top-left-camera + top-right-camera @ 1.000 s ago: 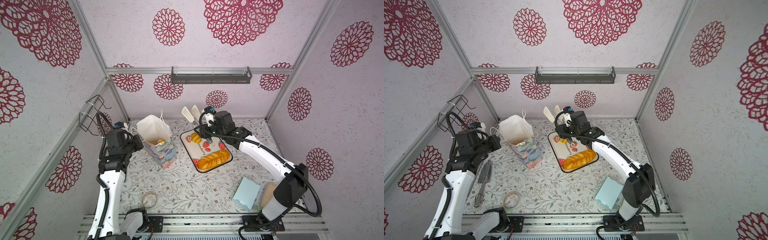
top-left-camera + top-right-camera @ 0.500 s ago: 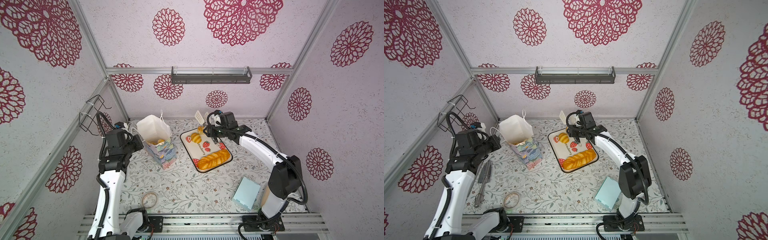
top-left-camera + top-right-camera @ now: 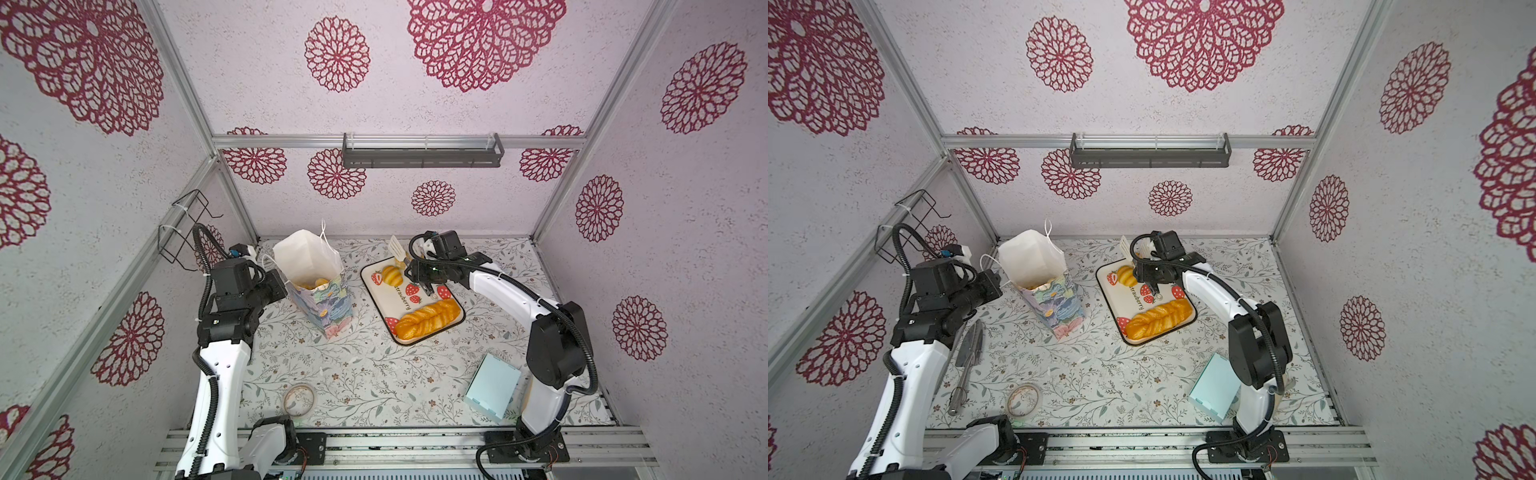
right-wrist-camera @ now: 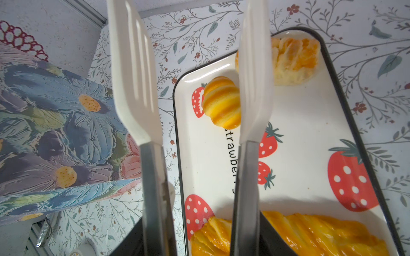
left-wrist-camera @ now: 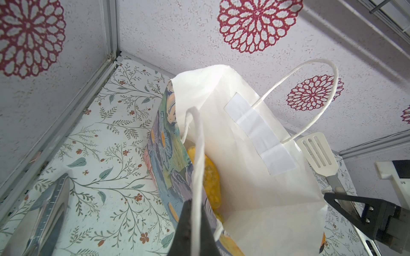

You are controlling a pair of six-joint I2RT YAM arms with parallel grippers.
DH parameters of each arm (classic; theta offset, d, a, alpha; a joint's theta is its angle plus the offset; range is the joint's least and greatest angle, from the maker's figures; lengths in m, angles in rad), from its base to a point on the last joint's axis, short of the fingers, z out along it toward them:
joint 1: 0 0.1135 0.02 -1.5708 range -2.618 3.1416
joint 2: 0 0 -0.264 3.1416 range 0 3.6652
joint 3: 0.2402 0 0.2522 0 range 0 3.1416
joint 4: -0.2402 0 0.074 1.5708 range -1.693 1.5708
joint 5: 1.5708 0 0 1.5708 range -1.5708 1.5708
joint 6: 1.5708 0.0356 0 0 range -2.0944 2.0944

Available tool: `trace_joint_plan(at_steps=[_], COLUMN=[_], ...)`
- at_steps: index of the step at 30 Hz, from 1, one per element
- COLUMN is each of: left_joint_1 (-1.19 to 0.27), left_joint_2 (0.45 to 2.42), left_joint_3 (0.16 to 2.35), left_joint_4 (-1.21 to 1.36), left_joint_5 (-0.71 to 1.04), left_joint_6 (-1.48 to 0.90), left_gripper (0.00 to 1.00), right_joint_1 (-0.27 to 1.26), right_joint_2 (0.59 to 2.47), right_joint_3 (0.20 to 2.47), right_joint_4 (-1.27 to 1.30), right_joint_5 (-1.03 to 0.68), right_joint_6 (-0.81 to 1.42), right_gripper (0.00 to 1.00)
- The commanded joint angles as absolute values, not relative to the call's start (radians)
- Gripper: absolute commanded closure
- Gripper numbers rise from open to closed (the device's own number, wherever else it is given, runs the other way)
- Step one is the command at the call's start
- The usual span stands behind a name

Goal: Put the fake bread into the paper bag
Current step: 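Move the empty tongs with the right gripper back over the tray, then lower the open tongs around the second striped yellow roll on the tray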

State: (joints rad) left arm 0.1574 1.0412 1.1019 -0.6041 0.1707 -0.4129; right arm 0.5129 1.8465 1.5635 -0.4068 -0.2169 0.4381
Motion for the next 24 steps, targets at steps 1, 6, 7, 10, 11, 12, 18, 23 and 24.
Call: trace_joint_plan(at_steps=[1, 6, 7, 10, 11, 12, 18, 23, 24], left_joint_1=[0.165, 0.166, 0.166, 0.167, 0.166, 0.166, 0.166, 0.167, 0.167], left_joint_2=[1.045, 1.047, 1.047, 1.047, 1.045, 1.046, 1.045, 1.047, 1.047], left_joint_3=[1.092, 1.094, 1.094, 1.094, 1.092, 1.092, 1.092, 1.092, 1.093], left_joint_4=[-0.594, -0.594, -0.594, -0.594, -0.594, -0.593, -0.595, -0.593, -0.593], left_joint_5=[0.170, 0.171, 0.170, 0.171, 0.170, 0.171, 0.170, 0.172, 0.172], left_joint_6=[-0.417, -0.417, -0.417, -0.416, -0.417, -0.417, -0.417, -0.417, -0.416], left_gripper=[1.00, 1.00, 1.00, 1.00, 1.00, 1.00, 1.00, 1.00, 1.00], right_joint_1=[0.506, 0.506, 0.506, 0.506, 0.506, 0.507, 0.508, 0.512, 0.514], right_joint_2=[1.849, 1.860, 1.862, 1.872, 1.875, 1.878, 1.899, 1.916, 1.921], right_joint_3=[1.569, 1.556, 1.554, 1.550, 1.550, 1.549, 1.555, 1.562, 1.564], right_joint_4=[-0.392, -0.387, -0.387, -0.387, -0.387, -0.388, -0.403, -0.416, -0.418], right_joint_5=[-0.229, -0.231, -0.232, -0.232, -0.230, -0.229, -0.231, -0.230, -0.229], right_joint_6=[0.434, 0.433, 0.433, 0.432, 0.431, 0.430, 0.422, 0.416, 0.413], right_gripper=[0.41, 0.41, 0.41, 0.41, 0.41, 0.41, 0.40, 0.39, 0.38])
